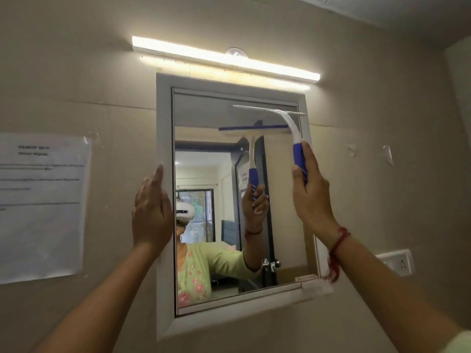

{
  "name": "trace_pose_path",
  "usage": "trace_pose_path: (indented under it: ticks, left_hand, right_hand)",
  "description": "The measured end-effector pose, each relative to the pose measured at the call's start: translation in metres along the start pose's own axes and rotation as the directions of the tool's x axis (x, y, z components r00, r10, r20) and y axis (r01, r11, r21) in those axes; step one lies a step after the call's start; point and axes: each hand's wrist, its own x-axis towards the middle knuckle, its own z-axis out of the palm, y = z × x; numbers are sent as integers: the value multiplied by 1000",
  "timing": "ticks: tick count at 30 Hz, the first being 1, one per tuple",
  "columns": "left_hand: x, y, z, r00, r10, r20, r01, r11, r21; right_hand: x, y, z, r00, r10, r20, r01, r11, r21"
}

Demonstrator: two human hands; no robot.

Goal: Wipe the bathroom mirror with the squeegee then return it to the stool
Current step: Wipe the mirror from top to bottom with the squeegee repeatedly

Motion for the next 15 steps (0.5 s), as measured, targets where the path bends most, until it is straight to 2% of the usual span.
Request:
trace_pose_path:
  ticks: [9,15]
  left_hand:
    - [0,1,0,1000,-5,-18,5,1000,14]
    - [-1,0,0,1000,5,-11,-5,1000,7]
  right_hand:
    - [50,11,20,996,-81,32,83,995,-61]
    - [53,22,22,997,-73,-3,72,990,-120]
